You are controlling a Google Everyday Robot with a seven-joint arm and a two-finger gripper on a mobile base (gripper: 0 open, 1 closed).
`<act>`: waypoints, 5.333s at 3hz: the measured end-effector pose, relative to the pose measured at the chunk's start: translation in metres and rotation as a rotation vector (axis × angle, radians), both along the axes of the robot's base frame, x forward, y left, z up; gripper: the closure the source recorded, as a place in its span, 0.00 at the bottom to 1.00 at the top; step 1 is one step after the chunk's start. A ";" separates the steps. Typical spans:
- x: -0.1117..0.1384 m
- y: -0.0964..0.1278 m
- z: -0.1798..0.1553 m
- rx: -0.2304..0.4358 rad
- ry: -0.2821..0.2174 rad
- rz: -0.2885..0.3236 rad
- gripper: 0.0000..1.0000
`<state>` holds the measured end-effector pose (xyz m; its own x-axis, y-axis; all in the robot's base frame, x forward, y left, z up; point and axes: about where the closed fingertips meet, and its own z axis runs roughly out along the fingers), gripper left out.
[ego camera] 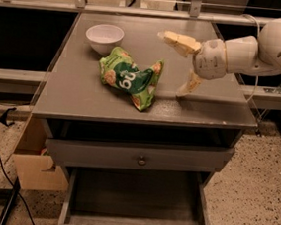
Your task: Place green rice chip bag into middle drawer
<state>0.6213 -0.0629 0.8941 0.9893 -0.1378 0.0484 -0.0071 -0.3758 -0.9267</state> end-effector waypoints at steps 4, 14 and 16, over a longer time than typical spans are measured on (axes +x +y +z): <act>0.016 0.036 -0.003 -0.091 -0.021 0.099 0.00; 0.005 0.067 -0.001 -0.072 -0.002 0.169 0.34; 0.005 0.067 -0.001 -0.072 -0.002 0.169 0.00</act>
Offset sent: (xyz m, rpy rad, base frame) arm 0.0170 0.0137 -0.0024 -0.0804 -0.0268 0.0684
